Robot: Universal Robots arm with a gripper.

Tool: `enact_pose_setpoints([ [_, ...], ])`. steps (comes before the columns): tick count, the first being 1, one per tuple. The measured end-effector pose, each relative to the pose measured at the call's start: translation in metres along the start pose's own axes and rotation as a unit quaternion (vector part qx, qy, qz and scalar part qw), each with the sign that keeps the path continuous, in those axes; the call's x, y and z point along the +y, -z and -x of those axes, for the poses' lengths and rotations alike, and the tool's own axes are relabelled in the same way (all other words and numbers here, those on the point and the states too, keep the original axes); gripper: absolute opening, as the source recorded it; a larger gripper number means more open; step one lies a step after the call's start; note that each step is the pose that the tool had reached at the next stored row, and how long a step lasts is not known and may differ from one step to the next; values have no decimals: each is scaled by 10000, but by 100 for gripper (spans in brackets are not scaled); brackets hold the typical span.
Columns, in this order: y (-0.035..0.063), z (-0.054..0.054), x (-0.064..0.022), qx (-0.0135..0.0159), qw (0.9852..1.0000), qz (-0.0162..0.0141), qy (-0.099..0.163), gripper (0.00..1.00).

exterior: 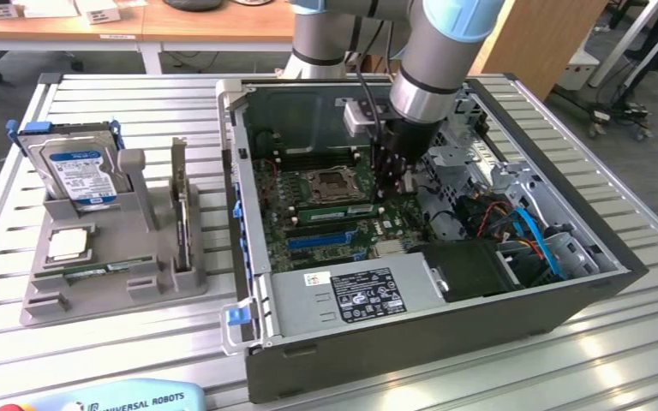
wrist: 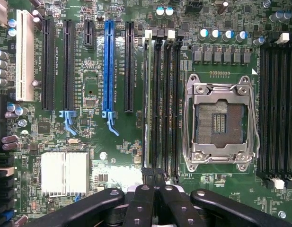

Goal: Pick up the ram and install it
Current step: 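Press down the ram until it locks into place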

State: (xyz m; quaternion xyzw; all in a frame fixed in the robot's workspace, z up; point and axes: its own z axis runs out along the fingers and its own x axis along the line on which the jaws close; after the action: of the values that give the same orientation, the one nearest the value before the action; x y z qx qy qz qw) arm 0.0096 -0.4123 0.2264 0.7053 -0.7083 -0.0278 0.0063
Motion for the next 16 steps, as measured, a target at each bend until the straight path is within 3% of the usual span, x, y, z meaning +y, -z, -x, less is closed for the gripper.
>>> enact_pose_setpoints([
  [16, -20, -1, -1, 2, 10000, -1, -1, 10],
])
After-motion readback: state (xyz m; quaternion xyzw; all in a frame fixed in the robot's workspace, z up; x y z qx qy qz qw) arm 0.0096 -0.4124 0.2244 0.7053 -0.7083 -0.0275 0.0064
